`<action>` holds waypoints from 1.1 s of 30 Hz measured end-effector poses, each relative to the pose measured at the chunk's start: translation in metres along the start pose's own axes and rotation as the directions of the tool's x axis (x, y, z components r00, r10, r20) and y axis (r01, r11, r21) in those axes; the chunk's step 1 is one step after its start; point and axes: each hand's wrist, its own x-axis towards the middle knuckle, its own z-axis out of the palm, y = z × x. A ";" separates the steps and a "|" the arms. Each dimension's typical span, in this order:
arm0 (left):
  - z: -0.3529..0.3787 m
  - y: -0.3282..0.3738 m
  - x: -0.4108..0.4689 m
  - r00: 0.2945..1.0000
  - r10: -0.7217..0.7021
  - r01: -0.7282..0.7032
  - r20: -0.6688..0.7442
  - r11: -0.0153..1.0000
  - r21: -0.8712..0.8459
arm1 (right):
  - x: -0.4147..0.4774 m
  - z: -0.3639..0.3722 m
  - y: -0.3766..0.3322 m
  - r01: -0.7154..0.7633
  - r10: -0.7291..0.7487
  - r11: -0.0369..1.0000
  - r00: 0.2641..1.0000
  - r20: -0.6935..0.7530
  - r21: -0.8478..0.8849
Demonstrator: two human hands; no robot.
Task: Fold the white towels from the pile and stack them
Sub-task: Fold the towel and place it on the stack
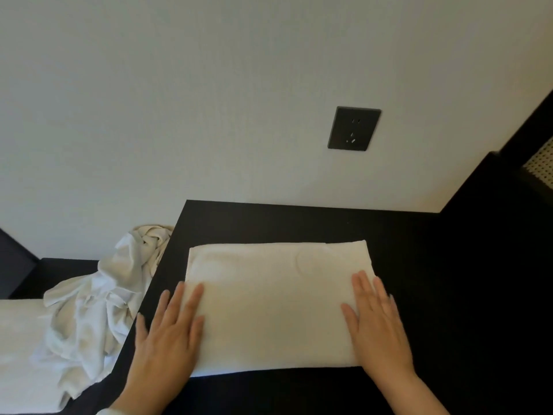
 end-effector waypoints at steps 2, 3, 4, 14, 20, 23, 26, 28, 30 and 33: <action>-0.005 -0.008 0.002 1.000 -0.026 0.026 0.007 0.995 -0.091 | 0.013 -0.009 0.017 -0.275 0.255 0.921 0.961 0.107 0.274; -0.007 -0.009 0.005 0.998 -0.065 0.064 0.000 0.980 -0.188 | 0.021 -0.015 0.023 -0.409 0.374 0.825 0.912 0.165 0.391; -0.009 -0.007 0.009 0.992 -0.128 0.124 0.008 0.947 -0.297 | 0.028 -0.022 0.027 -0.499 0.452 0.727 0.865 0.219 0.472; -0.029 0.028 0.039 0.773 -0.540 0.625 0.333 0.558 -0.545 | 0.045 -0.051 0.022 -0.723 0.317 0.280 0.691 0.650 0.631; -0.050 0.029 0.016 0.734 -0.452 0.631 0.506 0.179 -0.755 | 0.047 -0.055 0.013 -0.703 0.280 0.308 0.710 0.646 0.641; -0.051 0.023 -0.002 0.727 -0.499 0.583 0.472 0.086 -0.808 | 0.048 -0.066 -0.007 -0.651 0.255 0.360 0.757 0.601 0.668; -0.052 0.010 -0.022 0.729 -0.569 0.487 0.381 0.040 -0.873 | 0.048 -0.078 -0.039 -0.591 0.150 0.412 0.795 0.588 0.694; -0.057 -0.003 -0.036 0.712 -0.614 0.431 0.342 -0.003 -0.902 | 0.046 -0.081 -0.065 -0.541 0.076 0.462 0.814 0.576 0.703; -0.064 -0.021 -0.053 0.700 -0.643 0.390 0.311 -0.022 -0.921 | 0.039 -0.083 -0.095 -0.503 0.006 0.503 0.816 0.579 0.703; -0.077 -0.055 -0.081 0.704 -0.660 0.333 0.261 -0.017 -0.943 | 0.022 -0.081 -0.143 -0.470 -0.091 0.536 0.794 0.601 0.701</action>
